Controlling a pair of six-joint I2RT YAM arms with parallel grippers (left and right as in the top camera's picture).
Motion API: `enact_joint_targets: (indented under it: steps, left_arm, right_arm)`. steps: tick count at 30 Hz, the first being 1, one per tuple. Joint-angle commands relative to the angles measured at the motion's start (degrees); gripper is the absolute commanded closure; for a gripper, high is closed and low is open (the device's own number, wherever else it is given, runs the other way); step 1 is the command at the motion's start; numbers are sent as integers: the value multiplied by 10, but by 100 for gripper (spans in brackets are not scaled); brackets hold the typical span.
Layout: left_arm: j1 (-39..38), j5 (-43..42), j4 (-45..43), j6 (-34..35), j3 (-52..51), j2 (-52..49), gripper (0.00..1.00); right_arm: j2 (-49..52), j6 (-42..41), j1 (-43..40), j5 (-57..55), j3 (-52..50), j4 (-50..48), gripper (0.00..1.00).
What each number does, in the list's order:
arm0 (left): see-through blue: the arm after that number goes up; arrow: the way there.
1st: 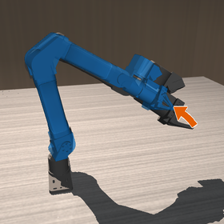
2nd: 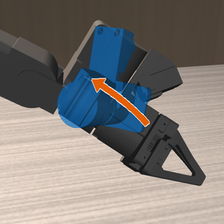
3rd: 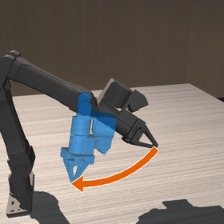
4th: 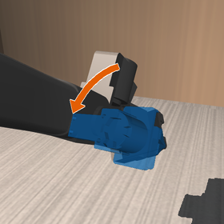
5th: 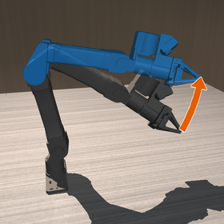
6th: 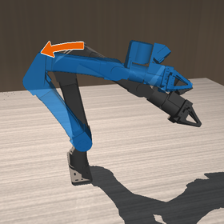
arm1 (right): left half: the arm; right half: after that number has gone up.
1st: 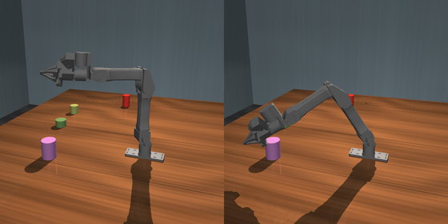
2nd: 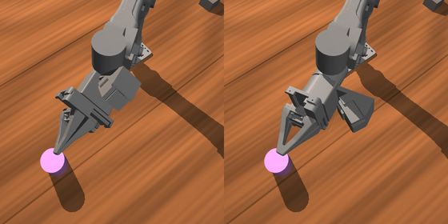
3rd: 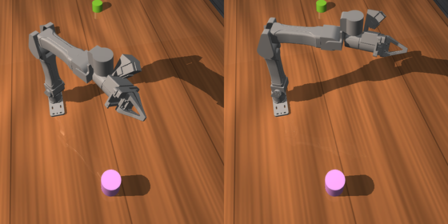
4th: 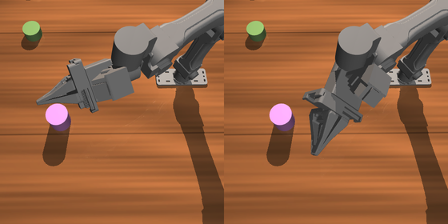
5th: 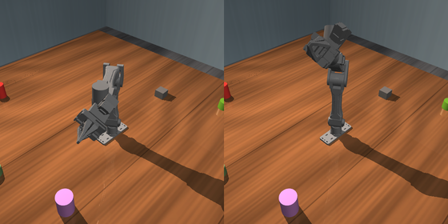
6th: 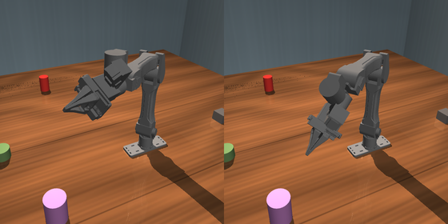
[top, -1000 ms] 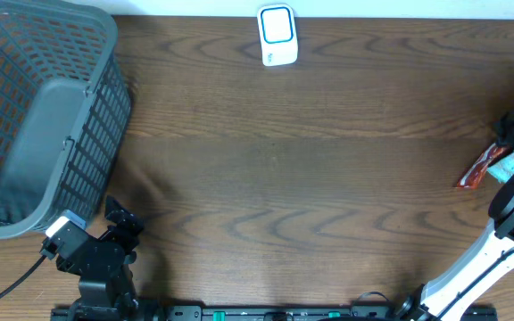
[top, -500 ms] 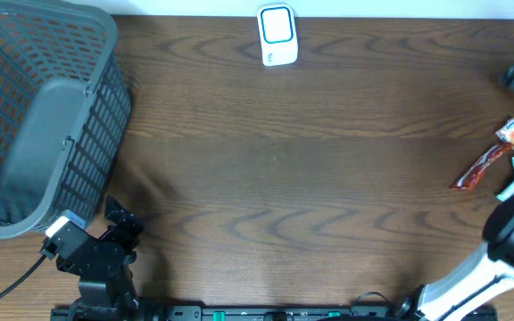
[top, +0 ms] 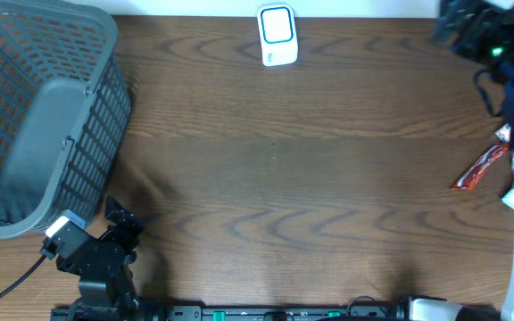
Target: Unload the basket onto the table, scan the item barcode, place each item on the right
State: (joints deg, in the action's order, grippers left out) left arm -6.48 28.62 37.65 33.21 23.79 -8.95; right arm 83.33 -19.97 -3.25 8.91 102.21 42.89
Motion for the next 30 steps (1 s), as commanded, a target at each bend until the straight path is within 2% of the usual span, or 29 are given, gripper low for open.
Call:
enact_joint_targets:
  steps: [1,5,11,15,21,25,30]
  left_arm:
    - [-1,3,0,1,2,2,7]
    - [-1,3,0,1,2,2,7]
    - [-1,3,0,1,2,2,7]
    - [-1,3,0,1,2,2,7]
    - [-1,3,0,1,2,2,7]
    - [-1,3,0,1,2,2,7]
    - [-1,3,0,1,2,2,7]
  right_arm:
    - [-38,1,41,0,-2,11,1]
    - [-75,1,72,0,-2,43,1]
    - [-108,1,75,0,-2,105,1]
    - [-110,77,72,-85,-2,127,1]
    - [-115,110,71,-145,-2,201,1]
    - [-141,122,70,-178,-9,174,1]
    - [-223,121,70,-178,-92,59,1]
